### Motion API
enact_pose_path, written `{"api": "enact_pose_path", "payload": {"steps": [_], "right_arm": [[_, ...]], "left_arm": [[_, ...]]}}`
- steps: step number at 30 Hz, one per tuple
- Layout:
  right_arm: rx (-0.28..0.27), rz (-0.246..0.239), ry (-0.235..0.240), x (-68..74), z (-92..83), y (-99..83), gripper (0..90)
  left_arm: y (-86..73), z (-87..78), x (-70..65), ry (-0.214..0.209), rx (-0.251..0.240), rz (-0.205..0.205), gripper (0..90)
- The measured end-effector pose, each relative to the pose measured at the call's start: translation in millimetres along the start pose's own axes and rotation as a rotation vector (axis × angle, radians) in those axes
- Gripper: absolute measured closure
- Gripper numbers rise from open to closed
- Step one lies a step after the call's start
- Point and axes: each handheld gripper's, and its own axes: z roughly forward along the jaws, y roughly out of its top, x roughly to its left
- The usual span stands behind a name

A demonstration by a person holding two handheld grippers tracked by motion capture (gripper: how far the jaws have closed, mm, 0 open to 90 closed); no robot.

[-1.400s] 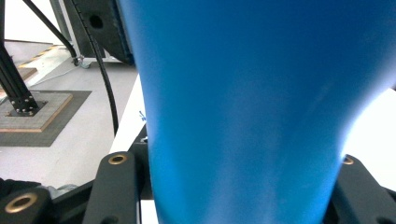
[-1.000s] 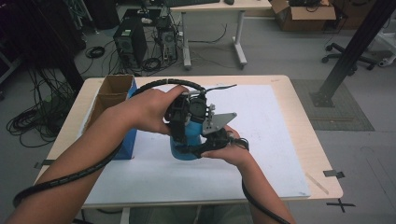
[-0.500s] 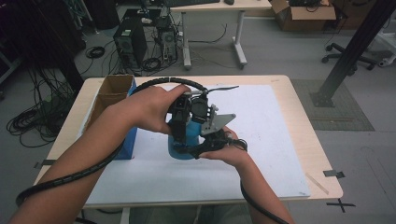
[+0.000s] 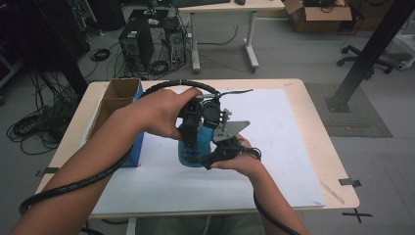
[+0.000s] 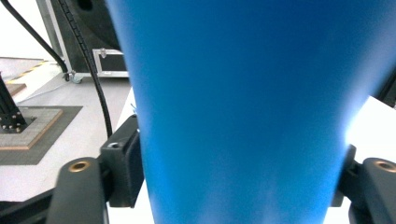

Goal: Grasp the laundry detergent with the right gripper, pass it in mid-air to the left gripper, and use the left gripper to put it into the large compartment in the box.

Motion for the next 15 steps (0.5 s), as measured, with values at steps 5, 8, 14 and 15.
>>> {"api": "enact_pose_path", "payload": {"steps": [5,8,14,15], "right_arm": [[0.002,0.005,-0.013,-0.7,-4.4,-0.7,23.9],[0.003,-0.003,-0.013,-1.6,-6.7,-0.2,21.7],[0.025,0.003,-0.02,-2.1,-10.8,0.1,15.6],[0.029,0.008,-0.021,-2.2,-11.2,-0.2,15.5]], "left_arm": [[-0.2,-0.4,1.8,-0.003,0.008,-0.002,38.2],[-0.8,-0.3,2.6,-0.006,0.014,-0.013,38.2],[-1.8,-3.0,4.0,-0.004,0.006,-0.013,38.2],[-1.7,-4.5,4.4,-0.008,0.011,-0.014,38.2]]}}
